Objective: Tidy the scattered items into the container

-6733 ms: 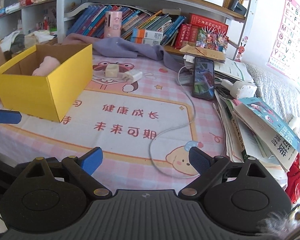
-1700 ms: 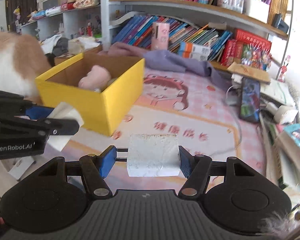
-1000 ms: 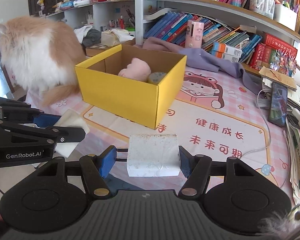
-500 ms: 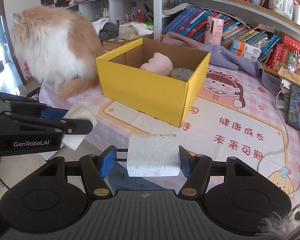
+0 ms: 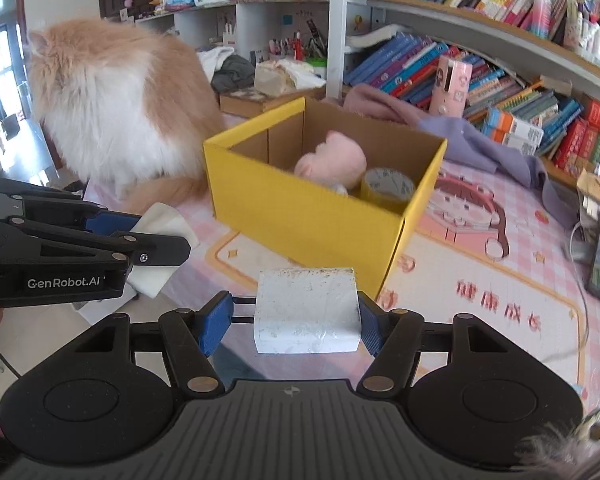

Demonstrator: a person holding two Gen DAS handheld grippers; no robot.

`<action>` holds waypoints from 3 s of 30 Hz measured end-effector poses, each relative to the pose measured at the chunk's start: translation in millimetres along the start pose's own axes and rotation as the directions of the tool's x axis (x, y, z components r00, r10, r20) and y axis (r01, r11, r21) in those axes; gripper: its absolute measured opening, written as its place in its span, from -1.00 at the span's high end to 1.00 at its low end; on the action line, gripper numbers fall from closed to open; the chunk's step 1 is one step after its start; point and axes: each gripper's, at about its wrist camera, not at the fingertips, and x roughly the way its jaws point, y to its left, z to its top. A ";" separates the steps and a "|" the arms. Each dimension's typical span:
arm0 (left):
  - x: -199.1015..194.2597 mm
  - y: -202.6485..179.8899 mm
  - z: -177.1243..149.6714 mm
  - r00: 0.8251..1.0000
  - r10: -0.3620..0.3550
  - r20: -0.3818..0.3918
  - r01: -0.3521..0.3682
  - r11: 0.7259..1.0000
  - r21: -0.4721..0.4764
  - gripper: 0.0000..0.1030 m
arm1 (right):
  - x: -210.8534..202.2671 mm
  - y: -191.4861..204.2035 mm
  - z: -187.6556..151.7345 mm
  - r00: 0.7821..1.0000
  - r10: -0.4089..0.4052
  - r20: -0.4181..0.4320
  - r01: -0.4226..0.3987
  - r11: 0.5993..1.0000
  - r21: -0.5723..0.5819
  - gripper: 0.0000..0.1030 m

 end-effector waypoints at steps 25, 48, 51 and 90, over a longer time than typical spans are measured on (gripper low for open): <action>138.5 24.4 120.5 0.998 0.011 -0.061 -0.003 0.992 0.122 0.46 | 118.9 -82.8 116.9 0.998 -0.020 0.067 0.031 0.986 -0.165 -0.21; 247.2 41.9 131.0 0.905 -0.047 -0.424 0.125 0.980 0.157 0.29 | 252.7 -100.9 140.3 0.937 -0.011 -0.349 -0.215 0.769 -0.602 -0.26; 244.0 39.0 131.0 0.911 -0.045 -0.410 0.125 0.977 0.171 -0.09 | 245.7 -101.7 140.5 0.949 -0.013 -0.315 -0.189 0.777 -0.600 -0.40; 2.9 -22.1 49.6 0.979 0.075 0.187 -0.089 0.994 0.069 -0.59 | -30.4 -50.8 24.8 0.945 -0.232 0.229 0.227 0.973 0.047 -0.61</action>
